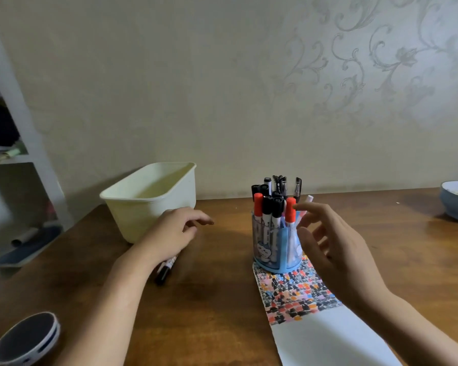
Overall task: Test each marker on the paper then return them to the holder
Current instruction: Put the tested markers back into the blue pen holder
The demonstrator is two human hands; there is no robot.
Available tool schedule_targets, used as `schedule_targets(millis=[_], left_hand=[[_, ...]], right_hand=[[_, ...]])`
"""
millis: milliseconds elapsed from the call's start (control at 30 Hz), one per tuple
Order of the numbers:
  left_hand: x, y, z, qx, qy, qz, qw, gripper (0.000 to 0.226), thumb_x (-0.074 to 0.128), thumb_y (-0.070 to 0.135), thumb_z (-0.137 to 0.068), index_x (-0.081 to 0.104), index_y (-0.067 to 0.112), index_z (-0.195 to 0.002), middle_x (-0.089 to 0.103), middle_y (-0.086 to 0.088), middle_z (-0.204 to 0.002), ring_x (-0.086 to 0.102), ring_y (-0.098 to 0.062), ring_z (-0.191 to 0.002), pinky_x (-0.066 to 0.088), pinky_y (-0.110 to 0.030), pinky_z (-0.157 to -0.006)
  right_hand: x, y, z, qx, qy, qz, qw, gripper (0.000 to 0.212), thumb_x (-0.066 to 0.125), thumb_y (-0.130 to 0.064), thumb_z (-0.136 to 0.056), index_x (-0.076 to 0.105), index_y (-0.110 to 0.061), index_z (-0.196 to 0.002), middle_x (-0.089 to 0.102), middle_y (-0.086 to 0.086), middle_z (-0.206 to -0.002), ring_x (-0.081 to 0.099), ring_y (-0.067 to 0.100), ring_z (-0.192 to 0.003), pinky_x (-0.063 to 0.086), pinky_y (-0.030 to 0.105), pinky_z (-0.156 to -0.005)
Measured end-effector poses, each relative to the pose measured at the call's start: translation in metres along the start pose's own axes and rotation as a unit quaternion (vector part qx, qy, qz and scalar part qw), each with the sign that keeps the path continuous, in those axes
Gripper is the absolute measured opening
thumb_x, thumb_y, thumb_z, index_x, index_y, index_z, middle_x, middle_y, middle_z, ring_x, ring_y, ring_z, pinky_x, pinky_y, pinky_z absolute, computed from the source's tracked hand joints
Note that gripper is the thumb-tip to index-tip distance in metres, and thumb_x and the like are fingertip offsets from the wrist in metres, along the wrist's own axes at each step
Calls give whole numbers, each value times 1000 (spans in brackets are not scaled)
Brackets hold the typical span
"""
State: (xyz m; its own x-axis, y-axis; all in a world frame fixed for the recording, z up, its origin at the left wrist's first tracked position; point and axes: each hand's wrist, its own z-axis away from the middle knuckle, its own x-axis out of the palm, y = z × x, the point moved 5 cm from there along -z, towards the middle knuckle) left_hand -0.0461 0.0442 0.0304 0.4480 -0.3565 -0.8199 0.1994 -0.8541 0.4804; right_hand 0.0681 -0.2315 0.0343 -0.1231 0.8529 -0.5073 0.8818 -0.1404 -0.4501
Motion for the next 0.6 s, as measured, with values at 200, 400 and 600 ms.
schedule_targets(millis=[200, 400, 600], left_hand=[[11, -39, 4, -61, -67, -111, 990, 70, 39, -13, -87, 64, 52, -85, 61, 7, -121, 56, -15, -109, 46, -26, -88], [20, -50, 3, -51, -90, -162, 981, 74, 39, -23, -76, 74, 36, -105, 58, 12, -127, 50, -11, -123, 38, -25, -105], [25, -46, 1, -49, -97, -153, 982, 58, 50, -16, -80, 67, 40, -86, 53, 17, -122, 48, -6, -116, 40, -22, -95]], right_hand=[[18, -3, 15, 9, -78, -38, 996, 27, 58, -18, -97, 58, -34, -118, 59, -21, -100, 63, 9, -77, 49, 18, -56], [29, -5, 20, 9, -118, -46, 992, 26, 60, -16, -97, 60, -35, -115, 60, -21, -101, 63, 10, -75, 47, 15, -59], [32, -4, 20, 26, -134, -49, 989, 23, 58, -21, -98, 61, -33, -118, 60, -27, -99, 63, 4, -81, 47, 11, -60]])
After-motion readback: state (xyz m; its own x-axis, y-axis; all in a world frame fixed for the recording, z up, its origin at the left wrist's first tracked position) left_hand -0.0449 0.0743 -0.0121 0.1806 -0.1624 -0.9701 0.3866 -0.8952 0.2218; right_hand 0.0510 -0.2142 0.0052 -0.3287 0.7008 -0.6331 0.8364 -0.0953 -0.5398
